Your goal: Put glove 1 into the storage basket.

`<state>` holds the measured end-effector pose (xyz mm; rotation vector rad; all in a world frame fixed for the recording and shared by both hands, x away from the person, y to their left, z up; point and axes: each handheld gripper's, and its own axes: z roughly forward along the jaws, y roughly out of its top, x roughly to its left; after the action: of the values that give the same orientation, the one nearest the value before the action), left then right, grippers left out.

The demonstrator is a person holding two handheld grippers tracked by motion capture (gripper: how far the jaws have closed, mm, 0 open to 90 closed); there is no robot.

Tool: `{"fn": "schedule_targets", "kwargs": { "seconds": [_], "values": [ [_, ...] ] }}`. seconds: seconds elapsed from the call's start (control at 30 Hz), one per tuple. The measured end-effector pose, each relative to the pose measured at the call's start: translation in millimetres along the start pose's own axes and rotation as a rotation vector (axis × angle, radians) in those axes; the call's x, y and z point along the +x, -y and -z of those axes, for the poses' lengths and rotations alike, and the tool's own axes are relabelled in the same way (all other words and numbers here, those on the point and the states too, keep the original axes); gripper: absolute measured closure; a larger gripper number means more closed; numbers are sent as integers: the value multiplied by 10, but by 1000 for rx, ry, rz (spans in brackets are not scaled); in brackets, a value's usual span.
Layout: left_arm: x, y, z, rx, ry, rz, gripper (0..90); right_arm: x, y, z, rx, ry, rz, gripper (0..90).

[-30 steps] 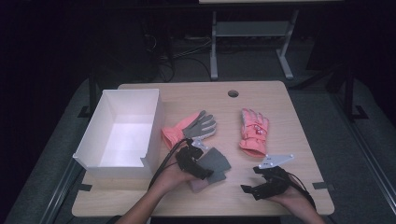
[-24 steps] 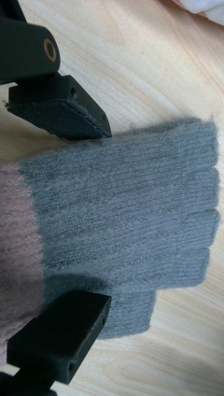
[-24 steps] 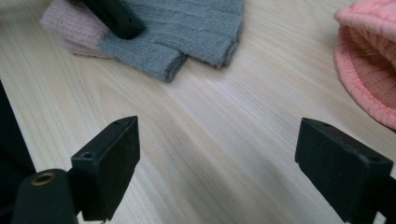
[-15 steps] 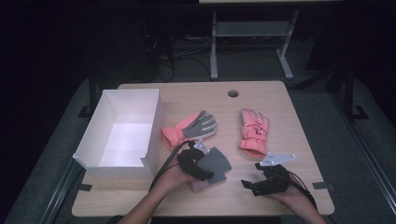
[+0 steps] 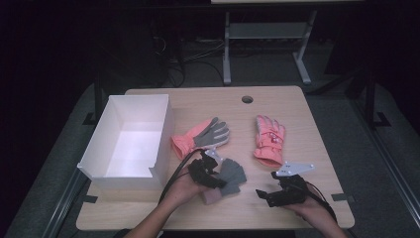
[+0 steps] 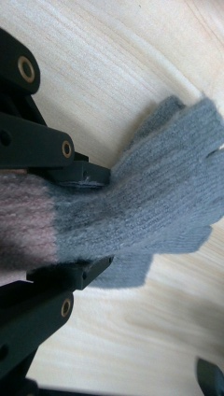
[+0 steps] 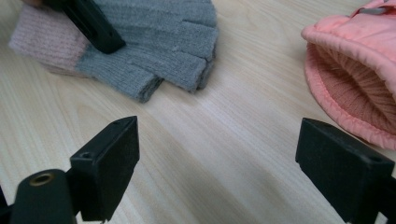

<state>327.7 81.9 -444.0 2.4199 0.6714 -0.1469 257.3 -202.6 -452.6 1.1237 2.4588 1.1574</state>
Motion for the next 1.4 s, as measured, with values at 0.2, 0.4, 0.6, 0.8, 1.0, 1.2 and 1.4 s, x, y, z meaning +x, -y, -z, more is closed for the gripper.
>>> {"fn": "schedule_targets", "kwargs": {
  "seconds": [0.2,0.4,0.6,0.8,1.0,1.2,1.4],
  "values": [
    [-3,-64,121,-23,5,26,634,5,8,-11,-5,15,3,131],
    [6,-152,326,-44,-11,50,633,-28,18,-21,-4,35,-1,114],
    [-2,-307,649,-86,-39,50,633,-56,33,-34,7,53,6,85],
    [-8,-421,925,-111,-66,52,633,-64,28,-39,5,61,4,15],
    [65,-458,1172,-117,-76,73,633,-66,27,-31,0,65,-7,15],
    [151,-438,1429,-138,-107,99,633,-62,42,-58,18,66,7,15],
    [271,-362,1701,-162,-158,117,633,-59,52,-75,26,70,5,15]
  ]
}}
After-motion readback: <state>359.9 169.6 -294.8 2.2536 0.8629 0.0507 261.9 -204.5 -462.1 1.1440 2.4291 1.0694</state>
